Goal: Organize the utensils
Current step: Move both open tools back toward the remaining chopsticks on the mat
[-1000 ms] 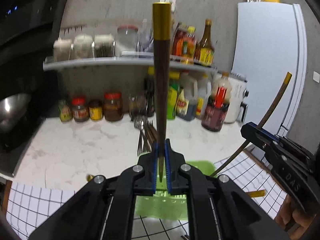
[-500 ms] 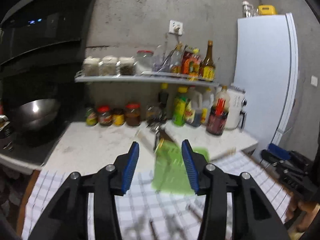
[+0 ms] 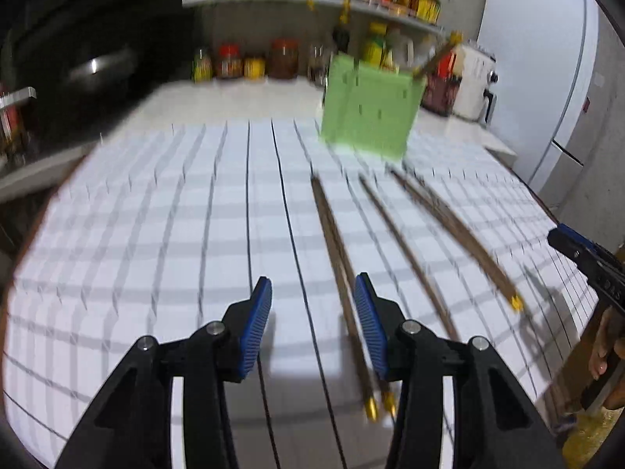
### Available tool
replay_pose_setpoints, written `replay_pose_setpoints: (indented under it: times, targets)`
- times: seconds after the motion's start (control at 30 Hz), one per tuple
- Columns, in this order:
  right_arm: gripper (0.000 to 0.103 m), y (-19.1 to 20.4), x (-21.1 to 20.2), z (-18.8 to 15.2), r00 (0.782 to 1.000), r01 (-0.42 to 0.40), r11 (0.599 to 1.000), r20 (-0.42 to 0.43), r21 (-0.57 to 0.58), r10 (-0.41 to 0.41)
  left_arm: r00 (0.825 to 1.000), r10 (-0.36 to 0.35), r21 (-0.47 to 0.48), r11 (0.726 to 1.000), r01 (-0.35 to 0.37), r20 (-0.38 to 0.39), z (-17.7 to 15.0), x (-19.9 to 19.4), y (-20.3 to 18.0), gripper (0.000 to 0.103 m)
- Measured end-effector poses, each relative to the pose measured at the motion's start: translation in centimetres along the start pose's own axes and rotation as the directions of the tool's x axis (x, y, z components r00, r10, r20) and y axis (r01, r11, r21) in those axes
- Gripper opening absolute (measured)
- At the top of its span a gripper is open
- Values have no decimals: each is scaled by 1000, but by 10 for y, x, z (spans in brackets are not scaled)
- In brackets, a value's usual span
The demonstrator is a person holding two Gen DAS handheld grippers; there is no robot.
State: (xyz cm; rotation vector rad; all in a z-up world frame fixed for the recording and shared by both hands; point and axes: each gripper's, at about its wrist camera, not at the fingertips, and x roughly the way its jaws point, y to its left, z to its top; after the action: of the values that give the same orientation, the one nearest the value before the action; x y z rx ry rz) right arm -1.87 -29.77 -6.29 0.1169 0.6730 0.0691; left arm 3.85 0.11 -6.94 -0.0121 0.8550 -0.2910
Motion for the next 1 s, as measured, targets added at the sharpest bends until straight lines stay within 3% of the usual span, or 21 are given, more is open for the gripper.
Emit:
replay_pose_setpoints:
  times: [0.13, 0.47, 0.73, 0.87, 1.0]
  targets:
    - [45, -4, 10, -10, 997, 26, 999, -68, 25, -25, 998, -12, -36, 999, 10, -60, -21, 9, 7, 44]
    - [45, -8, 17, -15, 993, 80, 996, -86, 32, -77, 995, -49, -51, 998, 44, -92, -28, 13, -11, 44]
    - [45, -12, 22, -17, 992, 82, 996, -100, 26, -79, 994, 43, 42, 998, -39, -97, -31, 16, -22, 44]
    - [45, -12, 25, -20, 991, 79, 997, -111, 8, -77, 987, 134, 136, 983, -121, -91, -33, 20, -34, 44]
    - [44, -6, 30, -23, 991, 36, 999, -128, -23, -38, 979, 187, 158, 972, -172, -80, -30, 21, -30, 44]
